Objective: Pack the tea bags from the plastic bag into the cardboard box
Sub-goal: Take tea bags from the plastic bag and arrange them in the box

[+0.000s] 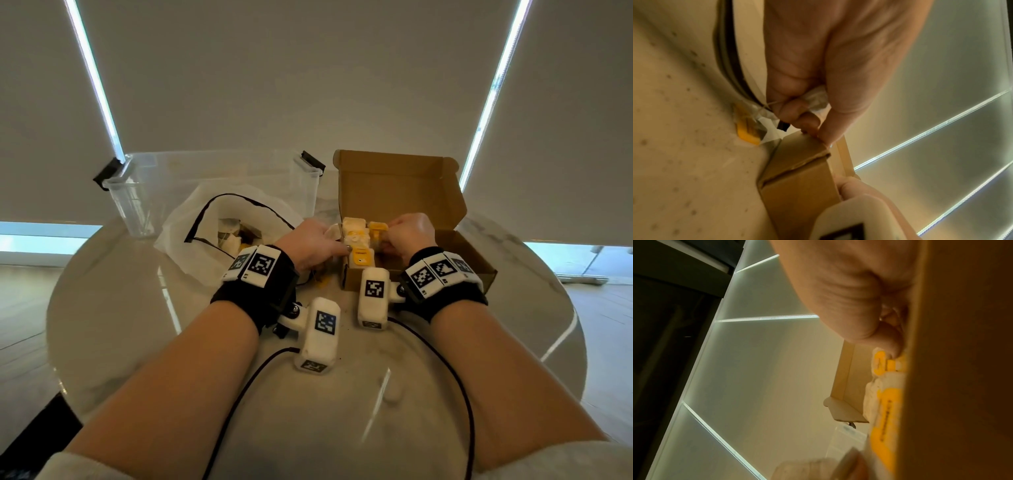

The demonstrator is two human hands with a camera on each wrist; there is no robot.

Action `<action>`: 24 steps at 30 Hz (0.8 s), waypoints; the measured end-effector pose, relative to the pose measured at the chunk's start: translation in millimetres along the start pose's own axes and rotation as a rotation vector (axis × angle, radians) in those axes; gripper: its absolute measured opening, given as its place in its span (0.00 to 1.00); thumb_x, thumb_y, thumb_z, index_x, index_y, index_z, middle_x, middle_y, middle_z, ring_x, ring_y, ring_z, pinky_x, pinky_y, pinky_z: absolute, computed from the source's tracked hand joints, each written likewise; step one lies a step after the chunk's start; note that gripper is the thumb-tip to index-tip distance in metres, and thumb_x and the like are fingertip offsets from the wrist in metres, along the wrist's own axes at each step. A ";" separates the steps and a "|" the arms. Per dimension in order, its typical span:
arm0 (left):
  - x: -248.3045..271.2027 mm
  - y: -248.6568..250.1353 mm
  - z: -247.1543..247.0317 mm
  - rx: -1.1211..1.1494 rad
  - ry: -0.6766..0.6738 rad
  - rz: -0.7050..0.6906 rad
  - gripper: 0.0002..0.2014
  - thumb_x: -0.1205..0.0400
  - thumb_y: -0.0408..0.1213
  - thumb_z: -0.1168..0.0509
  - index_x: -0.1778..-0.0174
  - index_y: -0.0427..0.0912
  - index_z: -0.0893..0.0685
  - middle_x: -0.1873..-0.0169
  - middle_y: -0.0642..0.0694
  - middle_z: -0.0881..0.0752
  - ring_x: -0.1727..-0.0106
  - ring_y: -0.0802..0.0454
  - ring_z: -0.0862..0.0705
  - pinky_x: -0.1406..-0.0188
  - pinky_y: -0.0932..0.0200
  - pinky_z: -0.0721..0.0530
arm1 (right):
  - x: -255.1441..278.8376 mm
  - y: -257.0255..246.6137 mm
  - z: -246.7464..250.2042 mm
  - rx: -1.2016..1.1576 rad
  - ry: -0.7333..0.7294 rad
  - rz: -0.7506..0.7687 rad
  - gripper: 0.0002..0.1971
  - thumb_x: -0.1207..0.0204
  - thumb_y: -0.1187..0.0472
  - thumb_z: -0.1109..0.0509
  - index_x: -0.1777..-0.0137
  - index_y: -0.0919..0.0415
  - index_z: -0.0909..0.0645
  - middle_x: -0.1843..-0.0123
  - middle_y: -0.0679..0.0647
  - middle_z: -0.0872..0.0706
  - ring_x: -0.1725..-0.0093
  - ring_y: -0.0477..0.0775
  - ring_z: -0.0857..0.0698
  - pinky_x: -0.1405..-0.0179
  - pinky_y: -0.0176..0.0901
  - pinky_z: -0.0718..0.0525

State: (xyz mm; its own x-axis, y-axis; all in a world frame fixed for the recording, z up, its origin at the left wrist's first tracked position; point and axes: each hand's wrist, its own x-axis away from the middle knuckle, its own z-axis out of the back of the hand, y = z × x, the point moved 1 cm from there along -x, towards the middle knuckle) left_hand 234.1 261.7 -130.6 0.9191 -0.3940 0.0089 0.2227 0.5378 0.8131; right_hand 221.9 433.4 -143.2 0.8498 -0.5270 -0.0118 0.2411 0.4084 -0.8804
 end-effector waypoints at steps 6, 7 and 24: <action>-2.4 -3.0 0.3 0.002 -0.003 0.020 0.09 0.20 0.42 0.31 0.50 0.40 0.17 0.58 0.44 0.14 0.62 0.55 0.19 0.59 0.61 0.20 | 11.1 -6.4 2.3 -0.181 -0.014 -0.083 0.10 0.27 0.70 0.27 0.64 0.62 0.25 0.57 0.62 0.15 0.56 0.57 0.11 0.51 0.50 0.11; -1.8 -3.2 0.9 0.004 -0.002 0.007 0.11 0.20 0.43 0.31 0.48 0.41 0.17 0.55 0.44 0.14 0.60 0.54 0.18 0.57 0.59 0.19 | 10.3 -7.3 2.9 -0.210 -0.017 -0.102 0.10 0.27 0.70 0.27 0.63 0.62 0.25 0.56 0.61 0.14 0.55 0.57 0.11 0.52 0.50 0.11; 12.0 20.8 27.8 1.159 -0.369 -0.070 0.50 0.28 0.77 0.67 0.35 0.37 0.25 0.64 0.43 0.21 0.72 0.55 0.24 0.76 0.66 0.28 | 76.0 -53.0 9.7 -0.453 -0.501 0.270 0.20 0.18 0.43 0.46 0.40 0.55 0.20 0.56 0.52 0.14 0.52 0.53 0.15 0.42 0.49 0.16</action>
State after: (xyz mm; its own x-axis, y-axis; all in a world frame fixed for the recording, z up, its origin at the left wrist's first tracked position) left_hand 240.8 247.5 -97.4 0.7268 -0.6854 -0.0447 -0.3274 -0.4029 0.8547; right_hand 278.2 378.9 -92.9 0.9910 -0.0027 -0.1338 -0.1333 0.0700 -0.9886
